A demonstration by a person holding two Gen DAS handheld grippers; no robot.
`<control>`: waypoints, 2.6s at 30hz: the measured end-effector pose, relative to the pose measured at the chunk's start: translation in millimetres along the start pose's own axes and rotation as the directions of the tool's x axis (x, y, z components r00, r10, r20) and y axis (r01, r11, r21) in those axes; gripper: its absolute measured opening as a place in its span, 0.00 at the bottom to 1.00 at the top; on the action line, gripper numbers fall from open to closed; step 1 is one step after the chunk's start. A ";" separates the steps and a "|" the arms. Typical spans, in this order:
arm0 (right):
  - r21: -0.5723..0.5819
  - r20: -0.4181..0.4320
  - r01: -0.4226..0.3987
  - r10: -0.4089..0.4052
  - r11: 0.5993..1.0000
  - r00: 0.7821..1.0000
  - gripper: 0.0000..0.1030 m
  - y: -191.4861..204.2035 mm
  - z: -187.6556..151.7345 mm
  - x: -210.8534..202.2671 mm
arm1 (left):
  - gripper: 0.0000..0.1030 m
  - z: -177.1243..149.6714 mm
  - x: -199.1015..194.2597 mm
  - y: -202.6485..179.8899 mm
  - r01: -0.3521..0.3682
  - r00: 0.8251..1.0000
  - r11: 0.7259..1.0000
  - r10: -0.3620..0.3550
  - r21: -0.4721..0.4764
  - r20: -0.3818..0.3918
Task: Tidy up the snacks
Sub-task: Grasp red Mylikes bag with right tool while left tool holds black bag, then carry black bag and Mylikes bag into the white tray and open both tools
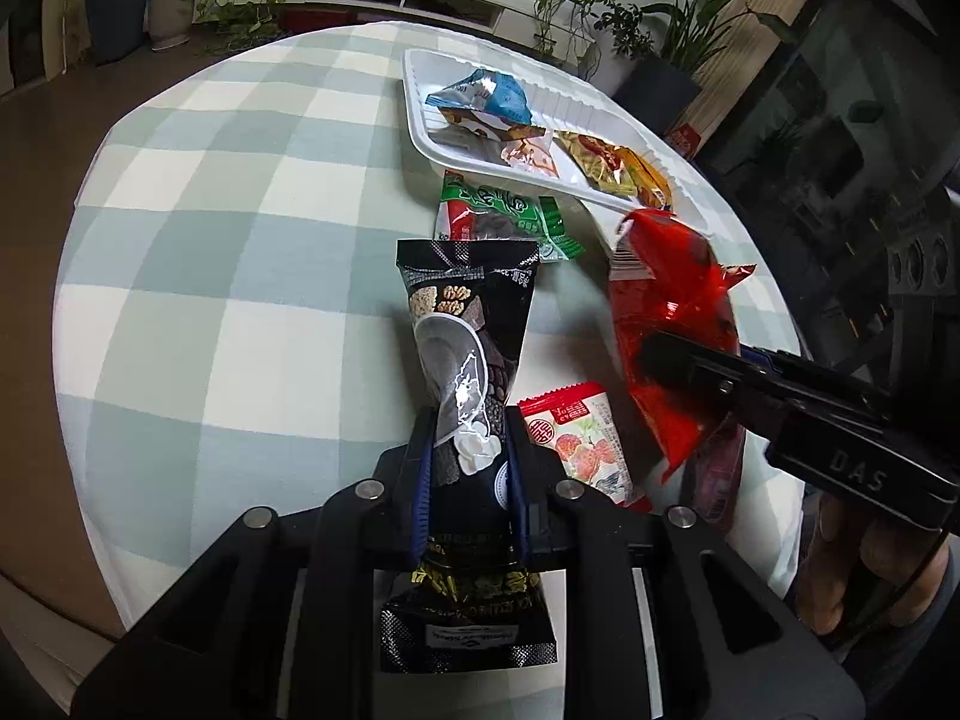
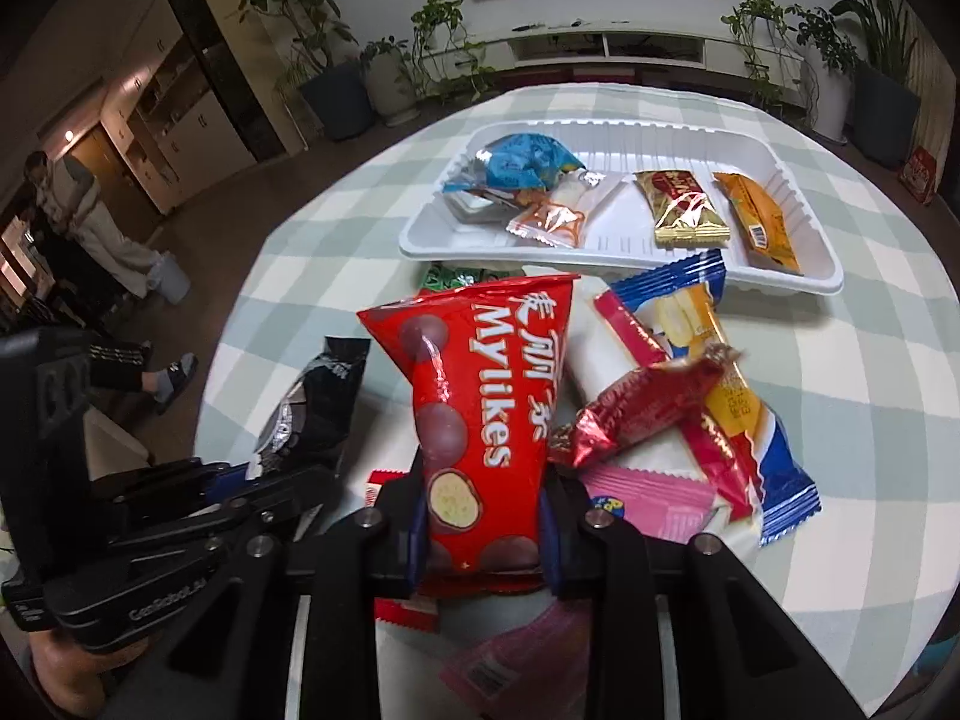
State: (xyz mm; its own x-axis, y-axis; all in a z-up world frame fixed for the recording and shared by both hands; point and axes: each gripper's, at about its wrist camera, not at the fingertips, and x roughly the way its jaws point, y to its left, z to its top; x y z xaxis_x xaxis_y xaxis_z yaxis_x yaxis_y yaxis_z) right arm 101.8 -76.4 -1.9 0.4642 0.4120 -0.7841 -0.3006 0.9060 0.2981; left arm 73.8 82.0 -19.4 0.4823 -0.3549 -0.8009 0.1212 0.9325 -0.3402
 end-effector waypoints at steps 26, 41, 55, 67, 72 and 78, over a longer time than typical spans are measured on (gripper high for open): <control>0.477 0.361 -0.290 0.116 0.830 0.925 0.30 -155.2 24.0 -89.7 | 0.18 61.6 -37.5 -2.3 0.166 0.981 0.984 -0.158 -0.069 0.111; 0.221 0.265 -0.067 0.006 0.973 0.964 0.30 -133.9 149.2 -10.9 | 0.18 206.6 66.2 -92.4 0.028 1.000 0.993 -0.027 0.110 -0.013; 0.107 0.073 0.089 -0.097 0.990 0.993 0.31 -140.0 138.4 52.6 | 0.19 208.2 162.7 -102.7 -0.094 0.992 0.984 0.106 0.151 -0.073; 0.107 0.107 0.120 -0.132 0.987 0.985 0.49 -140.1 140.0 45.3 | 0.55 218.0 126.7 -99.1 -0.115 0.993 0.983 0.118 0.142 -0.012; 0.121 0.166 0.100 -0.119 0.988 0.979 0.63 -141.7 142.5 27.6 | 0.68 210.7 92.3 -100.4 -0.098 0.995 0.987 0.096 0.128 0.024; 0.139 0.225 0.065 -0.095 0.988 0.970 0.70 -144.4 140.0 3.1 | 0.76 163.9 18.4 -93.2 -0.111 0.990 0.987 0.100 0.117 0.098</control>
State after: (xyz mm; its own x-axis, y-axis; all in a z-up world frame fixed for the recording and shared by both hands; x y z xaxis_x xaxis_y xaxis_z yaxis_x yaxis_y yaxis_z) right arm 263.3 -192.4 28.9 0.6660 0.3354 -0.6663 -0.1514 0.9354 0.3195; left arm 213.6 -0.4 78.4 0.5745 -0.2517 -0.7788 0.1678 0.9676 -0.1889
